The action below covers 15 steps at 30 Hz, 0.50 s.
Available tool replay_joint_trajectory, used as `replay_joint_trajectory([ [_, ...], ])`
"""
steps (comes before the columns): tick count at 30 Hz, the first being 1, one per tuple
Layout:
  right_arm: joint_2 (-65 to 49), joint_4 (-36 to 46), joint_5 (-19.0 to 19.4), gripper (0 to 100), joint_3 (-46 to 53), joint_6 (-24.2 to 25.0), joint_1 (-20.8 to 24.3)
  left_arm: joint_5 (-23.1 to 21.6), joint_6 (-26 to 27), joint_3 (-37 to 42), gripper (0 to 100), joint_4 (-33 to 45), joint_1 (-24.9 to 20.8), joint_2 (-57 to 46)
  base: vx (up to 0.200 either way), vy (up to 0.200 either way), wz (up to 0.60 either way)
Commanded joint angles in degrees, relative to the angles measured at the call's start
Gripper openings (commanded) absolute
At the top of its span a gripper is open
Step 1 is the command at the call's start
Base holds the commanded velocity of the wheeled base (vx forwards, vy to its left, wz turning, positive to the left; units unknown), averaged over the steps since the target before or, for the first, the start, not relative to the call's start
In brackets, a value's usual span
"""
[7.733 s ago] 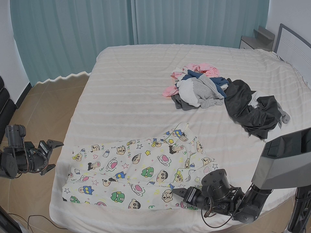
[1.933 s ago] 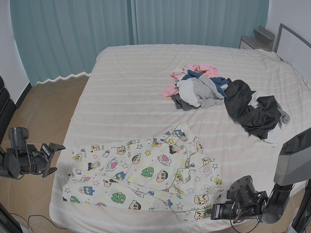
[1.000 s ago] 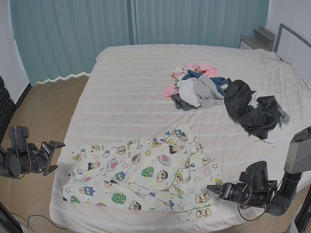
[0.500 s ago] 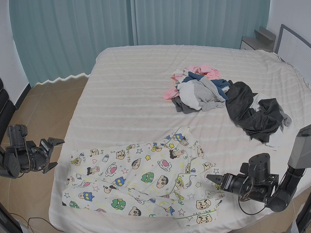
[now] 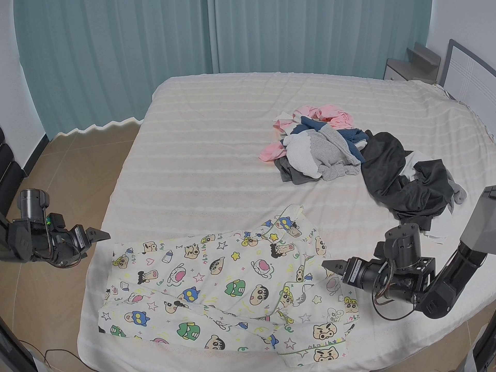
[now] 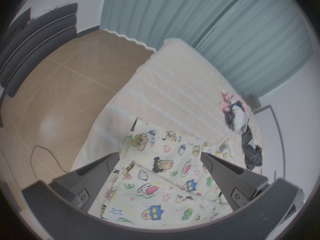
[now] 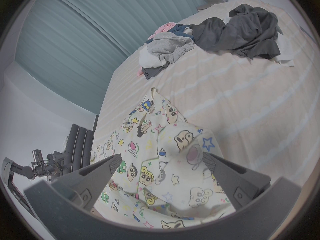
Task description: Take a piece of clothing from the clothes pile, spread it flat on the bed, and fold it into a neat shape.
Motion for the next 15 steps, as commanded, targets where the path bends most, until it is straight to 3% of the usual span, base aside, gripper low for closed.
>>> replay_joint_trajectory([
  [1, 0.1, 8.4, 0.1, 100, -9.5, -0.1, 0.0, 2.5, 13.7, -20.8, 100, 20.8, 0.0, 13.2, 0.0, 0.0, 0.0],
  [5, 0.0, 8.3, 0.4, 100, -9.1, -0.1, 0.1, 3.1, 15.3, -26.7, 100, 21.0, 0.1, 19.9, 0.0, 0.0, 0.0],
  [15, 2.4, 7.8, 0.3, 100, -8.1, 0.0, 0.1, 2.5, 16.3, -30.9, 100, 19.2, -2.1, 29.9, 0.0, 0.0, 0.0],
])
